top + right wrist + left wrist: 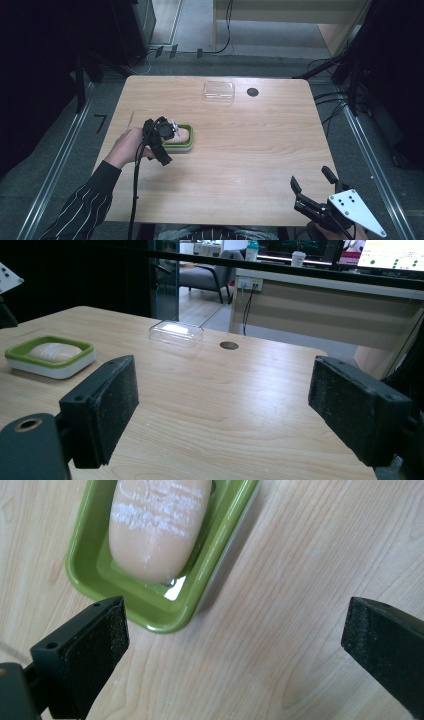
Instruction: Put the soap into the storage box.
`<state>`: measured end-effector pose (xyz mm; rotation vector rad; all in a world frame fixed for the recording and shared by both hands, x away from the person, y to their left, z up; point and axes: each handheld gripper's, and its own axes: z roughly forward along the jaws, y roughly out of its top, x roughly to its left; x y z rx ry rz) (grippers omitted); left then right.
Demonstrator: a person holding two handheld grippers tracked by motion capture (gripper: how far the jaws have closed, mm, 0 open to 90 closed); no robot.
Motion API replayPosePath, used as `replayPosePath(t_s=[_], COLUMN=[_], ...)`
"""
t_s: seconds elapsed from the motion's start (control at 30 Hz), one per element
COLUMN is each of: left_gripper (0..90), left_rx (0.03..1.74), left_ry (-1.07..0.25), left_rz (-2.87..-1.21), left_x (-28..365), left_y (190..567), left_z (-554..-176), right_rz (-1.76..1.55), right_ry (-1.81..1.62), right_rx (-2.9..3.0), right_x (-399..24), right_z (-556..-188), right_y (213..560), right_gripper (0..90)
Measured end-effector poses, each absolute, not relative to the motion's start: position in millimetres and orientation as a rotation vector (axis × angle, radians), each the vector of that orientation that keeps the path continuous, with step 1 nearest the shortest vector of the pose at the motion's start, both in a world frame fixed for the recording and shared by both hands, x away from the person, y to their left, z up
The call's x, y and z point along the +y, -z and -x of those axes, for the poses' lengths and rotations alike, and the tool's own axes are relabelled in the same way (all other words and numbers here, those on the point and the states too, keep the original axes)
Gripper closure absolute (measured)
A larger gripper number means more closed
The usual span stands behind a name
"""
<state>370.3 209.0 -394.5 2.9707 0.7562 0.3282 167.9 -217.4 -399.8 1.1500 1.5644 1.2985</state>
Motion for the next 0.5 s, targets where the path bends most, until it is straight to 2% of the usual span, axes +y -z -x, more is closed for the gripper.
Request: replayPosePath(t_s=[0.5], left_gripper=[0.0], left_rx=[0.767], left_ry=[-0.350], left_rz=[-2.958], left_x=[206.6], left_y=[398.9], left_z=[-330.5], right_rz=[-1.150], right_ry=[-1.299], right_rx=[1.565], right_x=[-217.4], right_z=[-167.9], right_y=[399.8], right_gripper=[13.2])
